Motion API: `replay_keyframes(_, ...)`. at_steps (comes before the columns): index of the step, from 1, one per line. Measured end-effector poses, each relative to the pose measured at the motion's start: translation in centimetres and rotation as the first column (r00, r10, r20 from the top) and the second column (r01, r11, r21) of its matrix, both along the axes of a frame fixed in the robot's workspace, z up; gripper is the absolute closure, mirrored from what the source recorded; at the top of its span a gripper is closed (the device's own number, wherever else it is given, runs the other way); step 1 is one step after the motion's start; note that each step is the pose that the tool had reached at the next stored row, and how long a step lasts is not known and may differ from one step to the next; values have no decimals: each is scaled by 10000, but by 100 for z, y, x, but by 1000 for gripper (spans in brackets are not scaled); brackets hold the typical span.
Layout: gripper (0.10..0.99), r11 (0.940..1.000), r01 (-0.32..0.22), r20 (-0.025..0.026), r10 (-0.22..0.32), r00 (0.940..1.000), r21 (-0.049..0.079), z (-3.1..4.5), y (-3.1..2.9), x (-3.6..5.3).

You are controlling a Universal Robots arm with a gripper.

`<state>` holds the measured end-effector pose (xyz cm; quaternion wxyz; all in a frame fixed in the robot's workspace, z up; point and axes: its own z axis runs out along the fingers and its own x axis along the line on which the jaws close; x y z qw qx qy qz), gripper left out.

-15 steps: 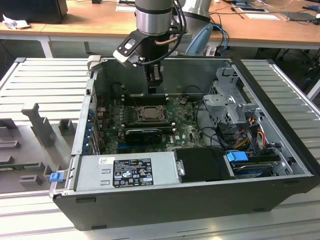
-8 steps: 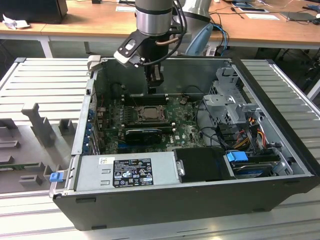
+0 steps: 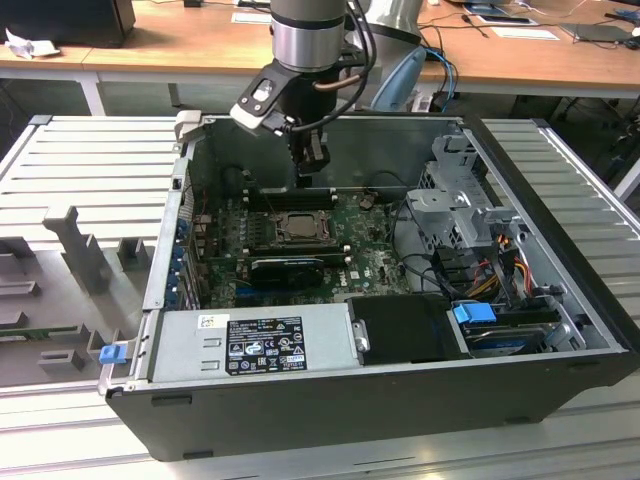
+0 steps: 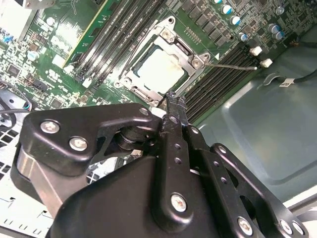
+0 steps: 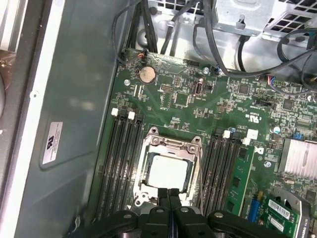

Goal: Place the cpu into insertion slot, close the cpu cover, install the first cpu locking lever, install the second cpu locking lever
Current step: 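Install the first cpu locking lever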

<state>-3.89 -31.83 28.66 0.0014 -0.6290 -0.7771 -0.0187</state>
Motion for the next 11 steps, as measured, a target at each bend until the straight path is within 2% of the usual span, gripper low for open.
replay_keyframes(6,980,9994,-344,0,344,9994,0,0,0,0)
replay_keyframes(7,980,9985,-556,-1,556,9985,-8,0,0,0)
replay_keyframes(10,980,9930,-1181,0,1181,9930,-11,-5,0,0)
replay_keyframes(11,980,9893,-1456,0,1456,9893,-11,-8,0,0)
